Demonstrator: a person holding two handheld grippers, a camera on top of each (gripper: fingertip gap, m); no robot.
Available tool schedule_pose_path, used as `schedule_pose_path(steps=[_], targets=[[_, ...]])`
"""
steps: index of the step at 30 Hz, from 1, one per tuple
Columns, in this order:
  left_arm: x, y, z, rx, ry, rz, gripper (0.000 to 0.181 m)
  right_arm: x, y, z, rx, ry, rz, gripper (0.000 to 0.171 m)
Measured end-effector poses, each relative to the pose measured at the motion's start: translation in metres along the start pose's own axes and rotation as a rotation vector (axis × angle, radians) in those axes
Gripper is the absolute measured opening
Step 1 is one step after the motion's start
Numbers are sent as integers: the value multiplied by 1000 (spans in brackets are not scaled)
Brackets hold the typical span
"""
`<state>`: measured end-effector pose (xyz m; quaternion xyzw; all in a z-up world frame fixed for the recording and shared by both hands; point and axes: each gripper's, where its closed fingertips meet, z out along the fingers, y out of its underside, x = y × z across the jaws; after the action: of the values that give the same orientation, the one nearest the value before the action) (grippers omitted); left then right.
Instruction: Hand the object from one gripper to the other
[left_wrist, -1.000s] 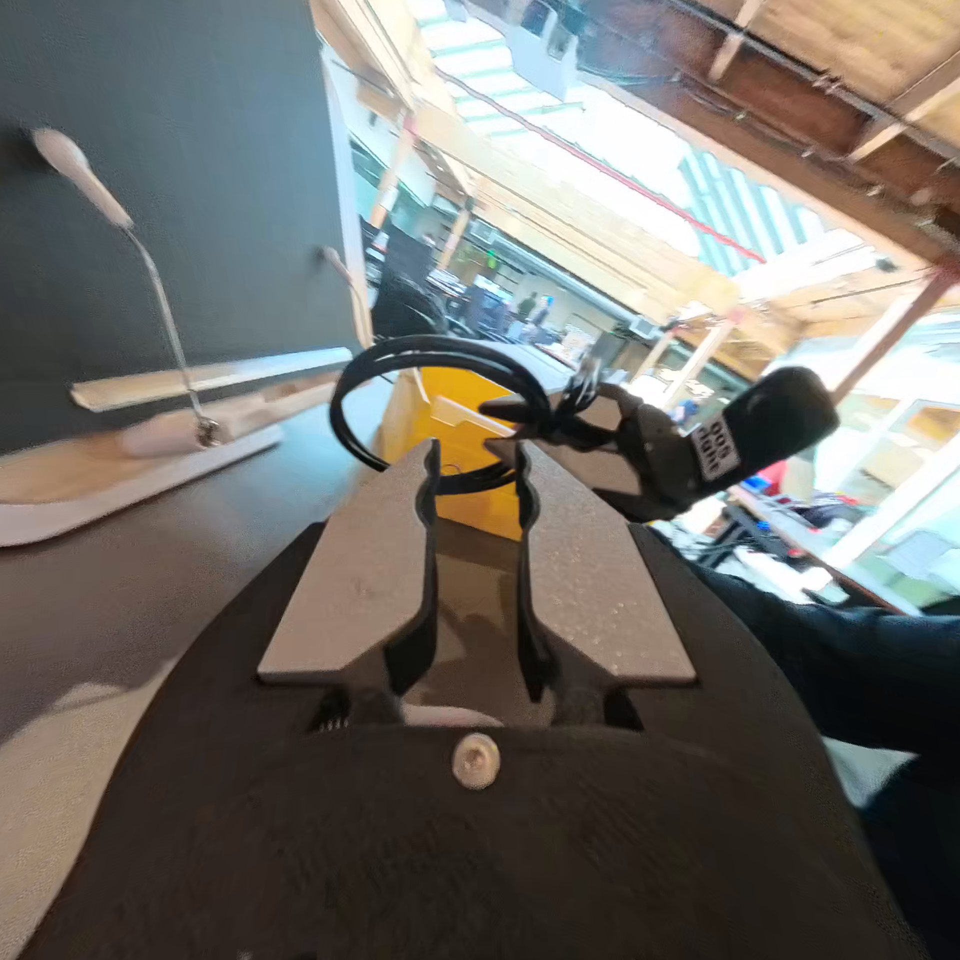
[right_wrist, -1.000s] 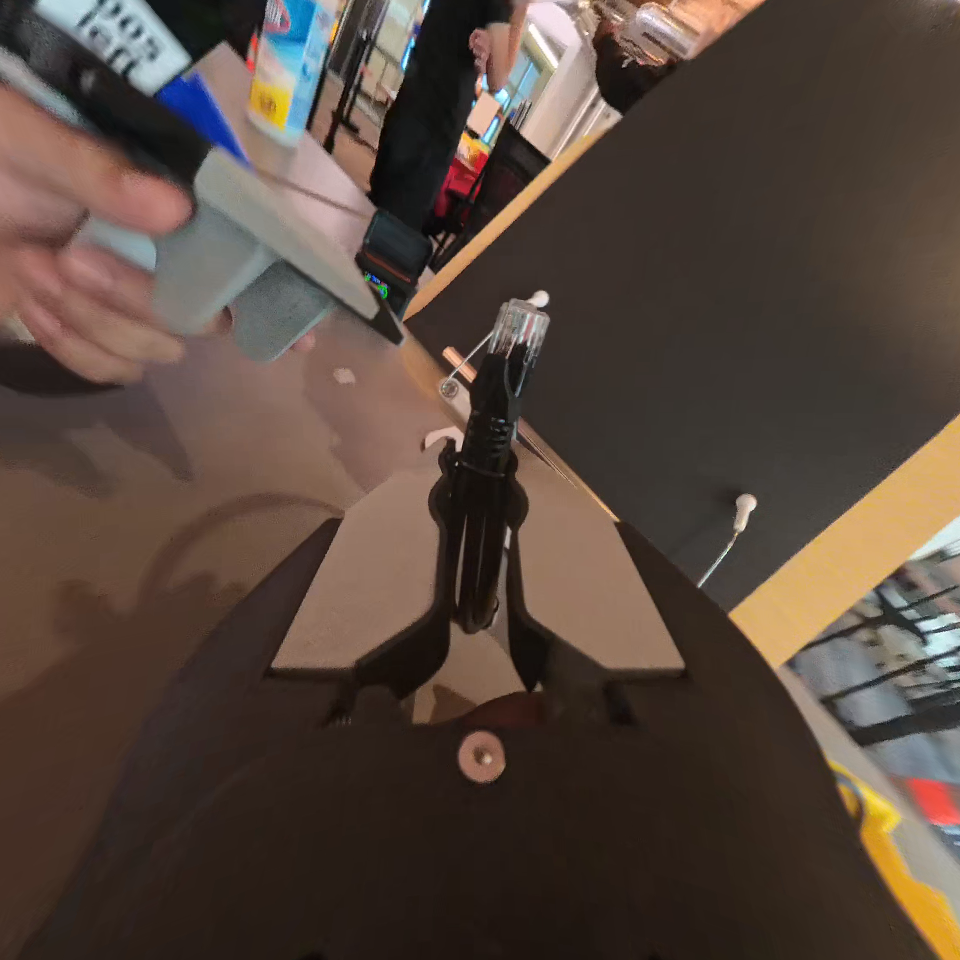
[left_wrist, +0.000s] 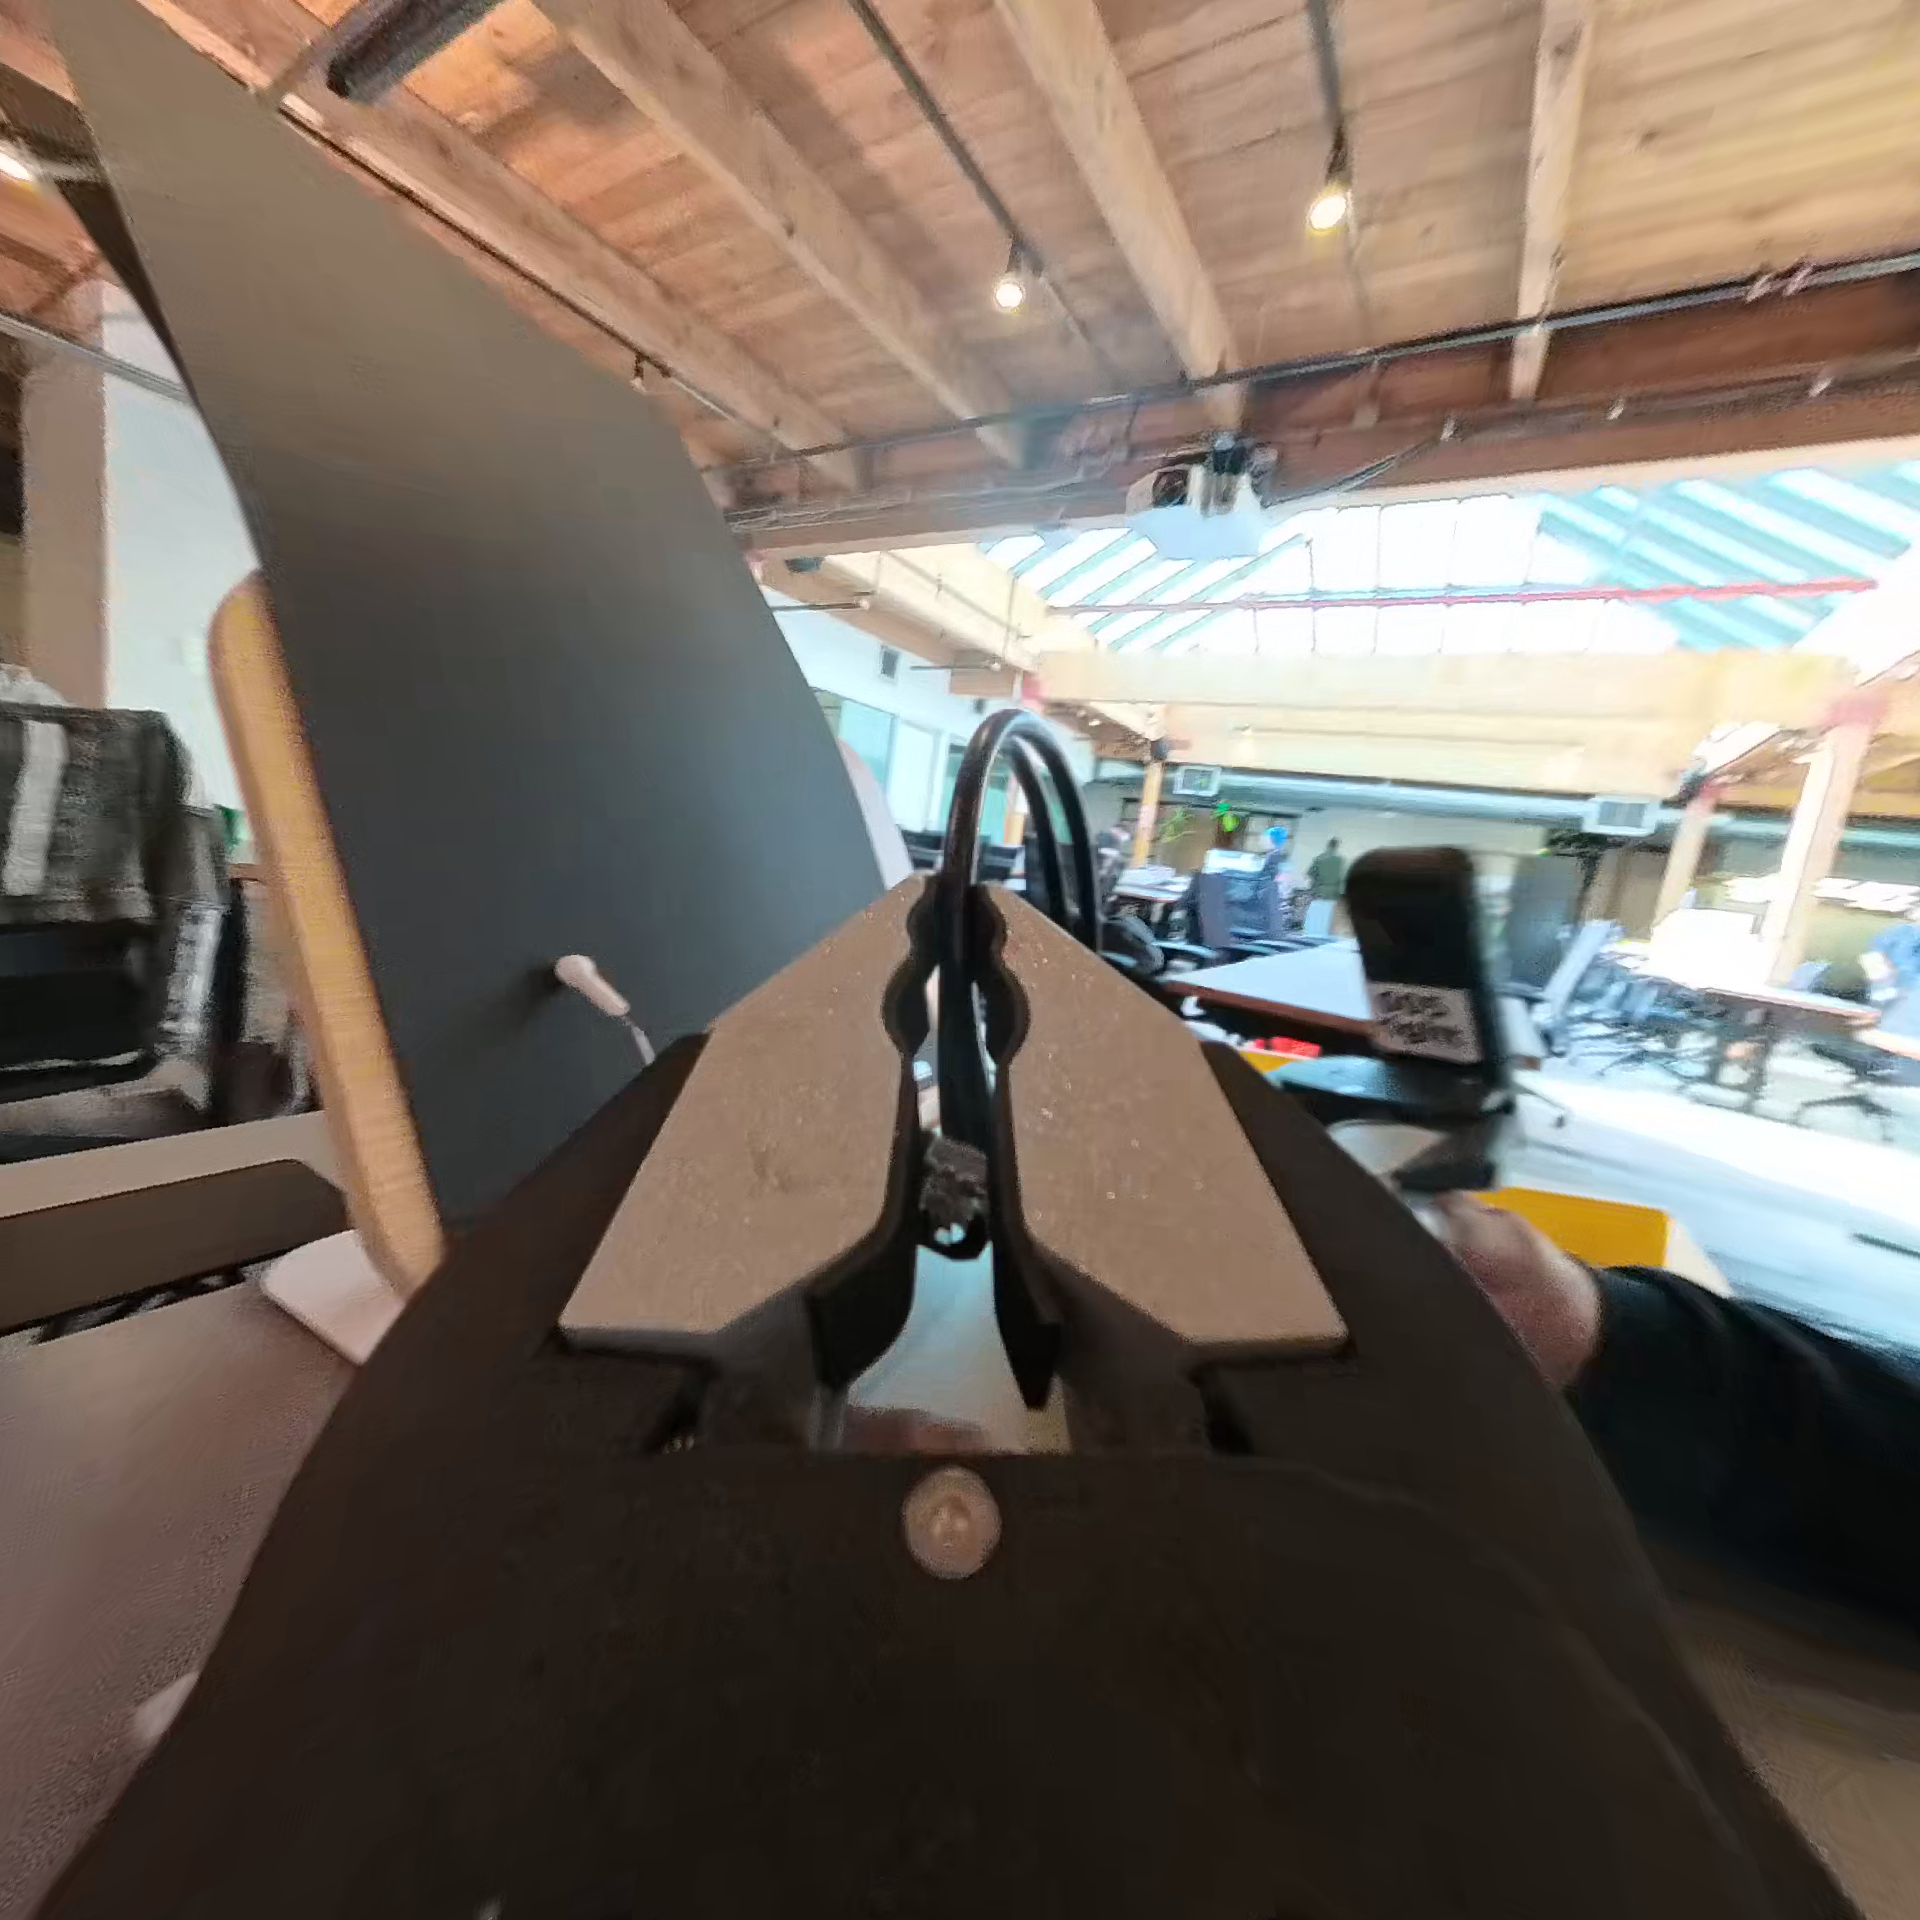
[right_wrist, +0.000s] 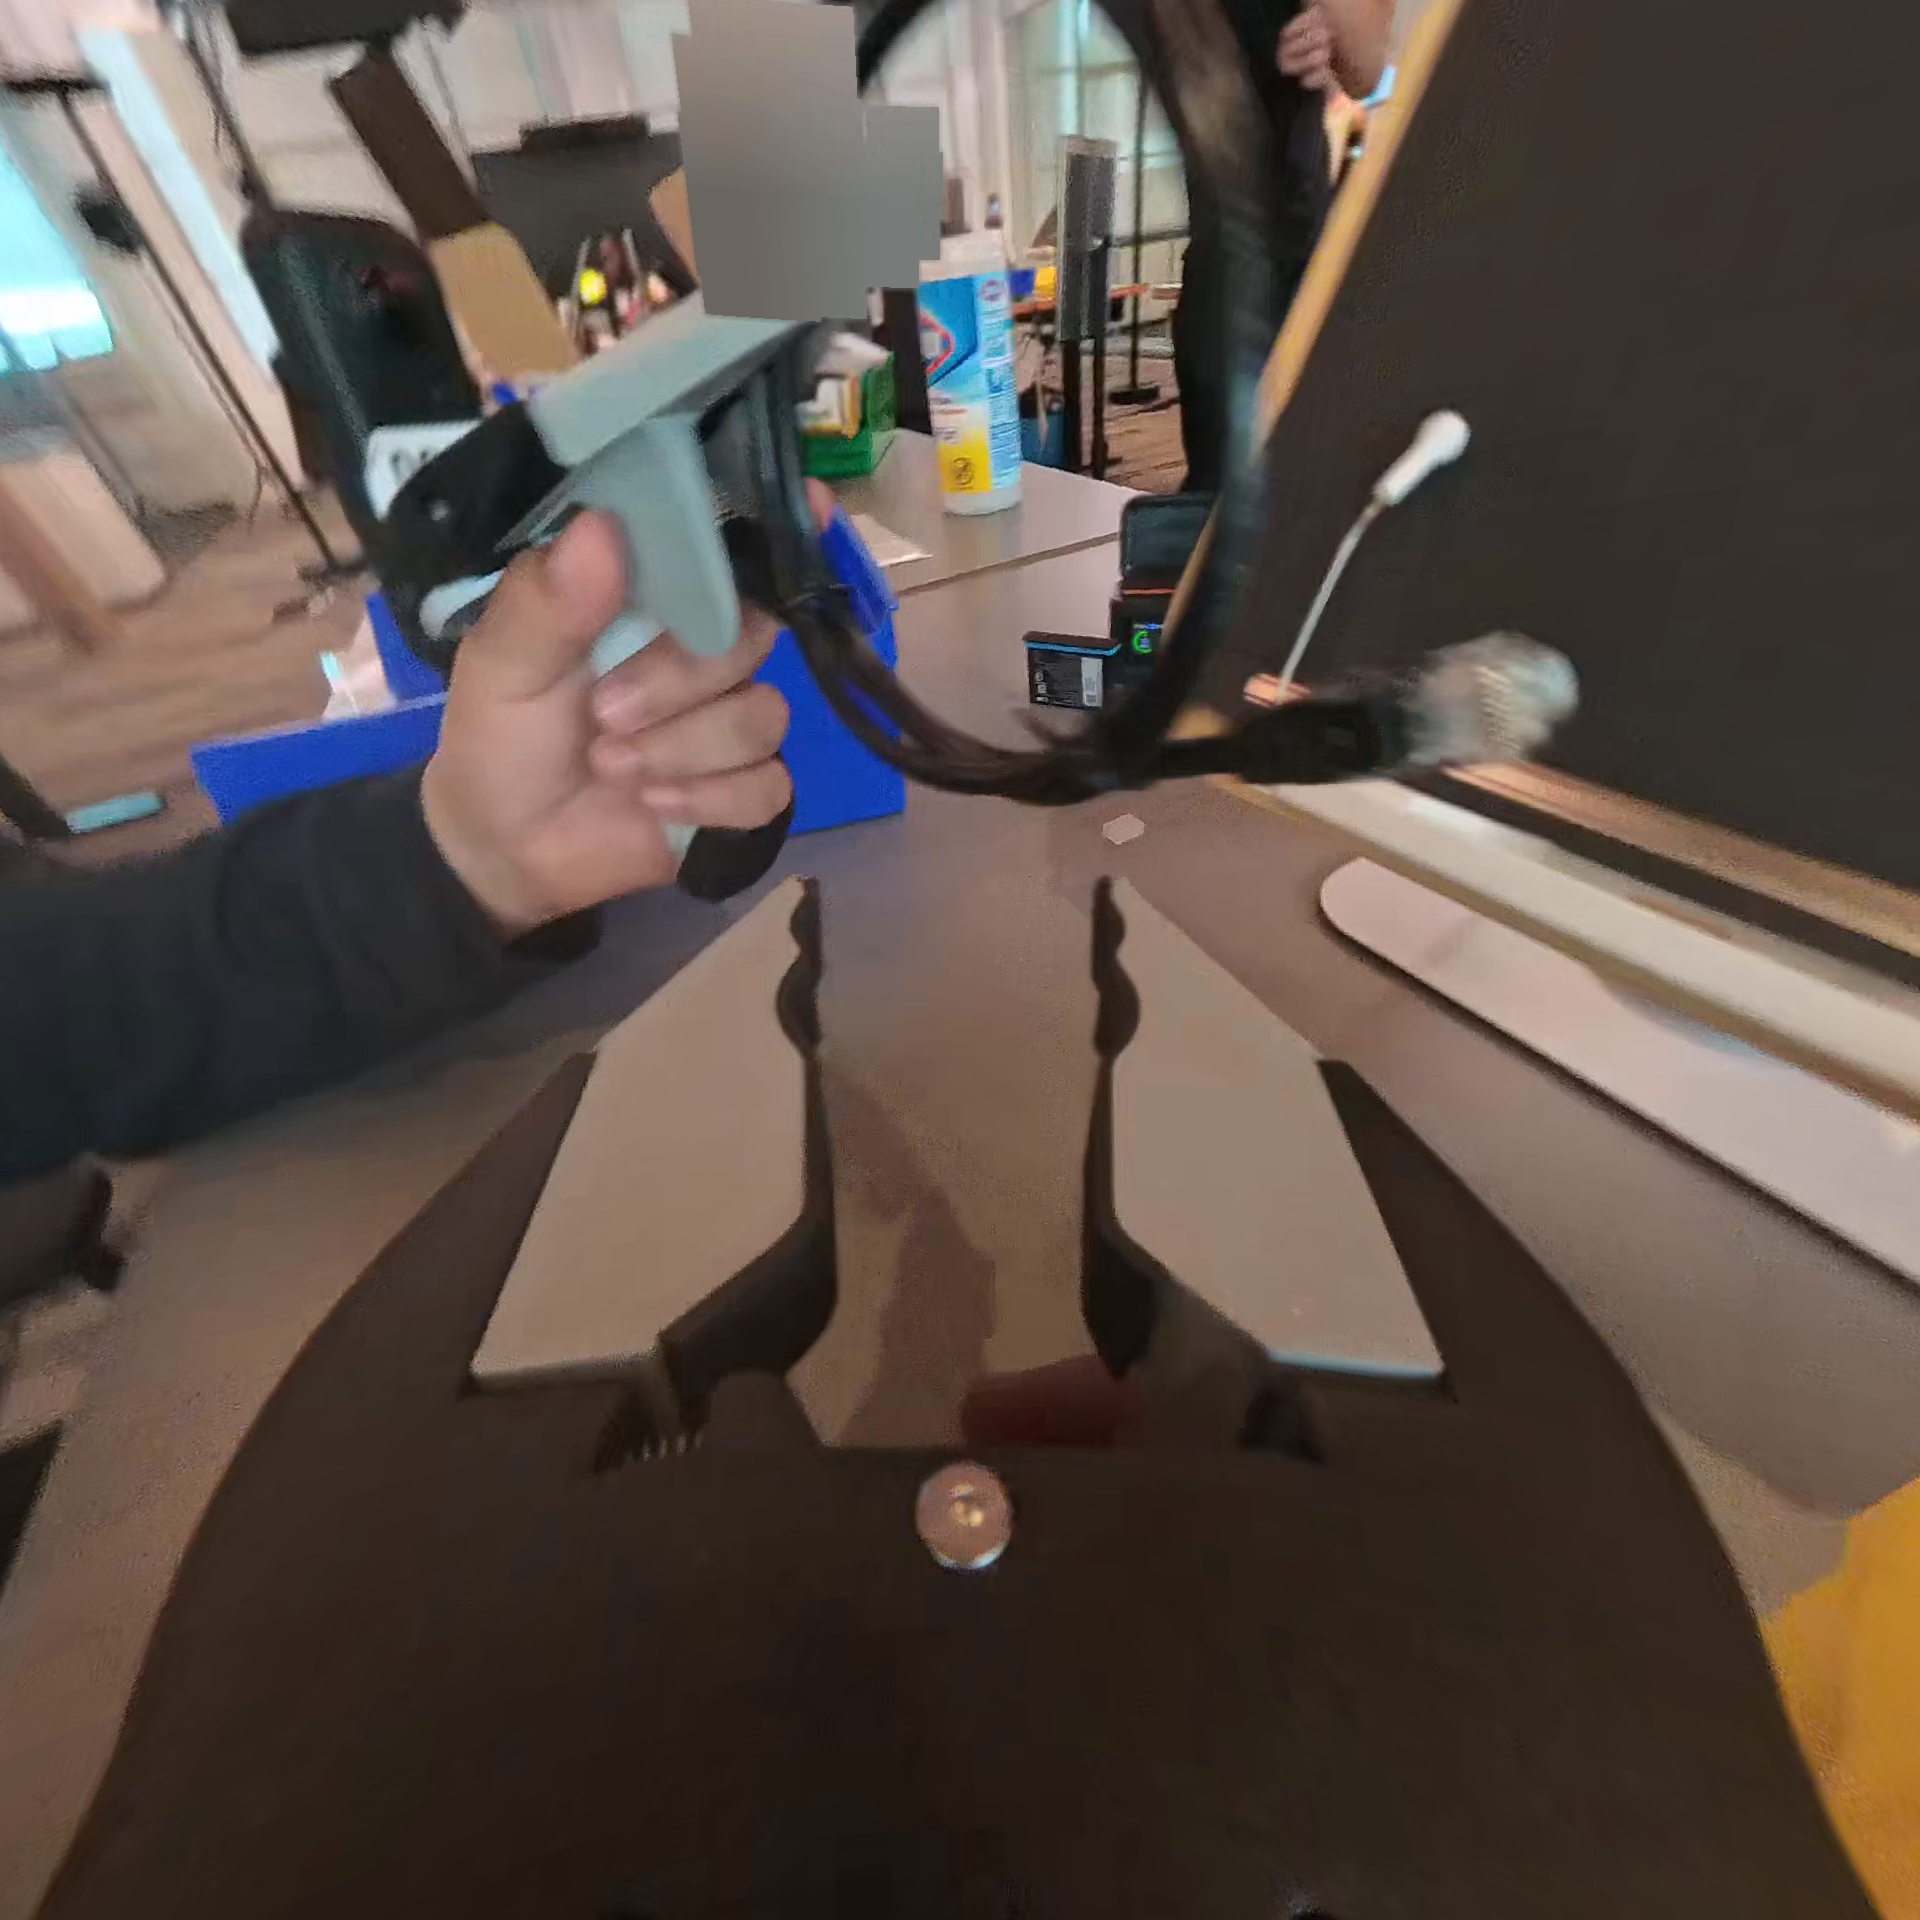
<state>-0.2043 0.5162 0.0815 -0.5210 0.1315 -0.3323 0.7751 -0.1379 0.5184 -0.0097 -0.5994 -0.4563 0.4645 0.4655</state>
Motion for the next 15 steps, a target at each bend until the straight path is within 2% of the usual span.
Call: schedule_pose_path(steps=[2, 3, 4, 5, 6, 7, 8, 9, 10, 11, 14, 15], targets=[[12, 0, 2, 17, 69, -68, 2, 8, 1, 3, 25, 0, 114, 65], [15, 3, 4, 16, 83, -90, 2, 7, -2, 2, 54, -33, 162, 67], [19, 7, 6, 3, 98, -103, 2, 5, -6, 0, 85, -71, 196, 56], [20, 10, 7, -6, 101, -105, 3, 3, -10, -3, 107, -98, 206, 31], [20, 14, 8, -30, 94, -102, 2, 4, -14, -6, 132, -104, 202, 18], [17, 16, 8, -43, 80, -96, 2, 2, -17, -9, 145, -117, 178, 14], [13, 17, 8, -58, 65, -94, 2, -5, -21, -13, 167, -162, 143, 0], [8, 16, 7, -65, 48, -94, 3, -11, -27, -17, 195, -189, 114, 1], [6, 16, 6, -65, 42, -96, 2, -14, -31, -18, 213, -191, 93, 12], [6, 15, 6, -60, 51, -103, 2, -12, -31, -17, 204, -165, 89, 16], [7, 20, 7, -64, 72, -168, 3, -1, -21, -9, 138, -61, 82, 13], [7, 21, 8, -65, 77, -185, 3, -1, -21, -9, 151, -67, 81, 23]])
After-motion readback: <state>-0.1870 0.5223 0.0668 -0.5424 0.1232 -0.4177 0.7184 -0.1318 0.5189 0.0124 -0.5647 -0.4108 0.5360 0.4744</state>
